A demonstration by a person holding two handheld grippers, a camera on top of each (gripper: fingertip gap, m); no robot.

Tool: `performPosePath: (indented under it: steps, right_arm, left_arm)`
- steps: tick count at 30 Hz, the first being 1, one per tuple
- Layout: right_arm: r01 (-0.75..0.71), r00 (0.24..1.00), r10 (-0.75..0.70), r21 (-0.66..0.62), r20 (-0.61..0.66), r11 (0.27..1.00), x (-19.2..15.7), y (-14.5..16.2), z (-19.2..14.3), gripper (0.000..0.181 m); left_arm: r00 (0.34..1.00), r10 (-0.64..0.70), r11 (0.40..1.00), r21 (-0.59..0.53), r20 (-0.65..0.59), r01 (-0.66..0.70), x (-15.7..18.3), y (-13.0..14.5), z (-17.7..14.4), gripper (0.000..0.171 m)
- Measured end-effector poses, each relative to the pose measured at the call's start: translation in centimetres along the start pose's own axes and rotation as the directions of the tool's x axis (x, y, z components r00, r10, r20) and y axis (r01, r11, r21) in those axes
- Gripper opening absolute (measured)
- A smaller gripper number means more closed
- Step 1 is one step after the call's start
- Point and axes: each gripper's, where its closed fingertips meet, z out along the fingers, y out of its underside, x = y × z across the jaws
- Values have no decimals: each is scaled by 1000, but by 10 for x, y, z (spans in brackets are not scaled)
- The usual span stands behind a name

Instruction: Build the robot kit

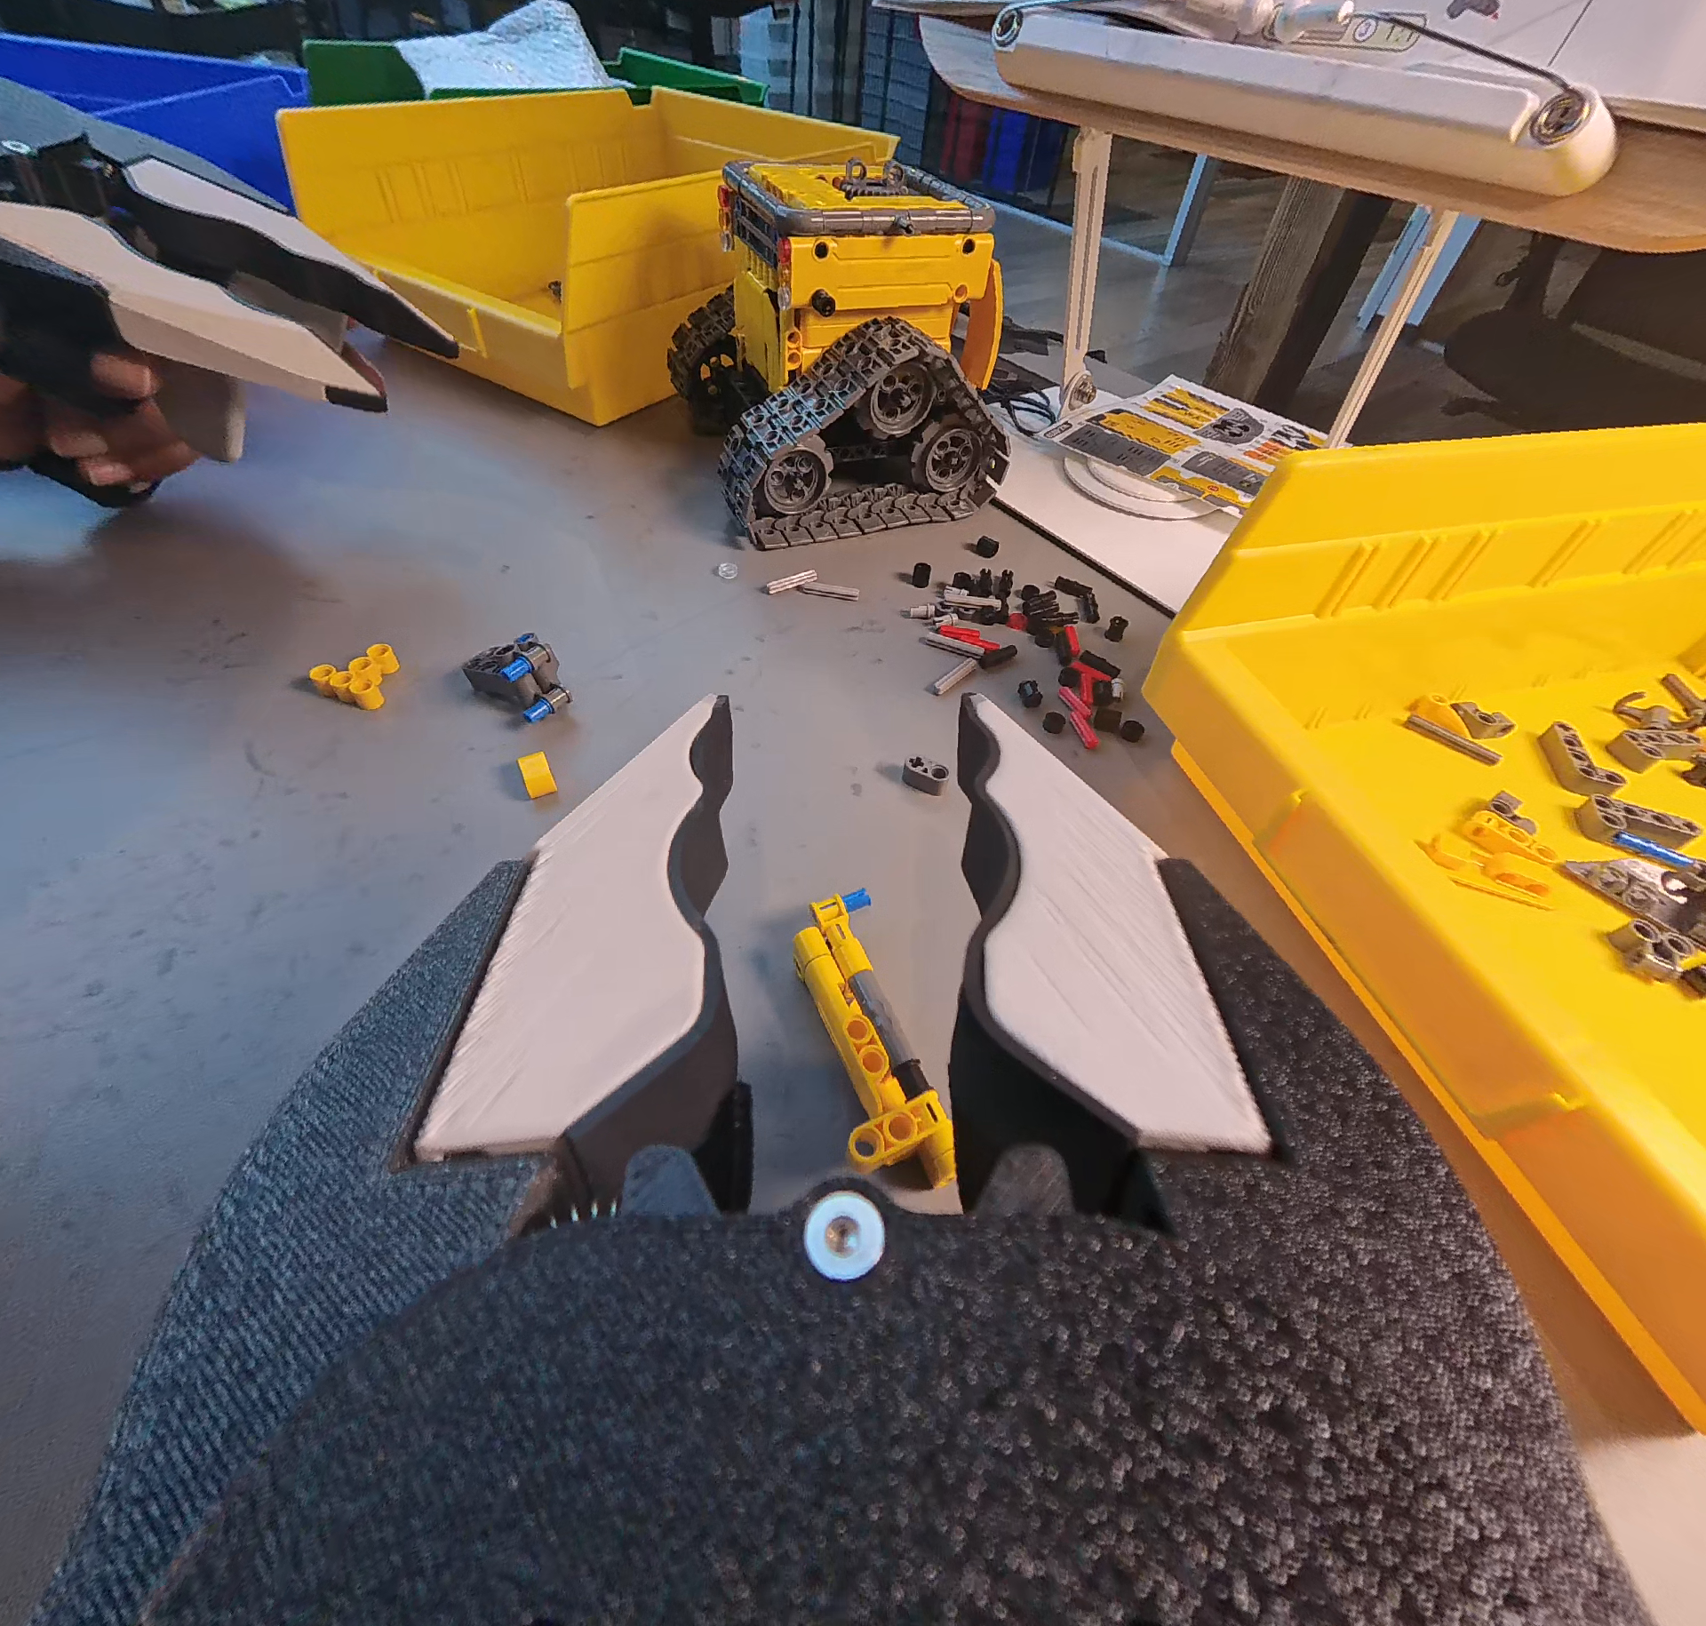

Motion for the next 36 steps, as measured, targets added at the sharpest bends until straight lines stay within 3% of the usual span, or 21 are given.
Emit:
performPosePath:
  steps: [36]
  right_arm:
    - [-8,1000,9,29,-16,1000,1,-4,0,46]
  left_arm:
    - [996,5,996,89,85,-13,-14,-15,-9,40]
